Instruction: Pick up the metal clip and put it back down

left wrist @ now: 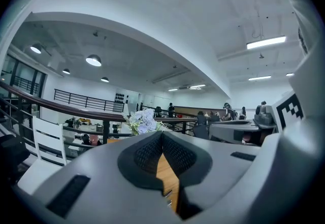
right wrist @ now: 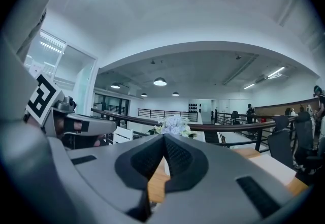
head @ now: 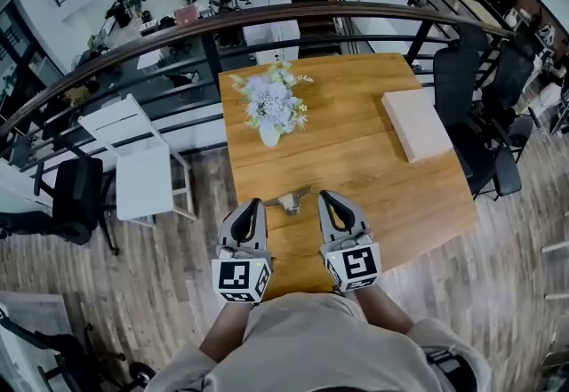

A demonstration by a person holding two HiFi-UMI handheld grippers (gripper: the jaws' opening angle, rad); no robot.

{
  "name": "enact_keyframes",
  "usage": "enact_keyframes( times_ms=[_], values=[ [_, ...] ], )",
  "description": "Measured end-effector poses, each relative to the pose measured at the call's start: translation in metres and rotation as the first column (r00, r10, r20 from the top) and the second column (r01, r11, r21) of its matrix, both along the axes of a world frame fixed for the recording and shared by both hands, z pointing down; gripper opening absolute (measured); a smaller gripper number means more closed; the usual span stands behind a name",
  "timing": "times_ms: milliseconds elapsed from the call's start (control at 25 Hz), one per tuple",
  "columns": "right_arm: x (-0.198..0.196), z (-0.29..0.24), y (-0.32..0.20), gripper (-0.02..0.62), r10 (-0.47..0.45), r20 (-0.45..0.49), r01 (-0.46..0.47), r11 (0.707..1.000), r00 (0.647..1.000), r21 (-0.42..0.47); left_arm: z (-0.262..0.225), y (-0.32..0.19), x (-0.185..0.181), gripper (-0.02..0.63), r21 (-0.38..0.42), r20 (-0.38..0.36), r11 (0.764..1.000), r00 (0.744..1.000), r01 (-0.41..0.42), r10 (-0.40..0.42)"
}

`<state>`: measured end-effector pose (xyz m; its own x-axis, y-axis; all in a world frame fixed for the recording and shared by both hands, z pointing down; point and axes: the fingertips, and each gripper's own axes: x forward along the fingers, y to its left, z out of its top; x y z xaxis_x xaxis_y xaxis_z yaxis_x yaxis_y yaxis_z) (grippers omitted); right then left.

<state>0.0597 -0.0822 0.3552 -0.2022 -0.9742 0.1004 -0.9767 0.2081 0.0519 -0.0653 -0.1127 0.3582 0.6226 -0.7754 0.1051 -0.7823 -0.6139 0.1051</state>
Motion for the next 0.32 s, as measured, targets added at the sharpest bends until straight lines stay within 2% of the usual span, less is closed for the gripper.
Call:
enact_keyframes(
  times_ms=[320],
  values=[
    [0.0033, 0.0025, -0.0031, 0.026, 0.001, -0.009, -0.001, 1.0, 1.0, 0.002, 0.0028, -0.0039, -0.0028, 0.023, 0.003, -0.004, 1.0, 1.0, 0.017, -0.017]
  ],
)
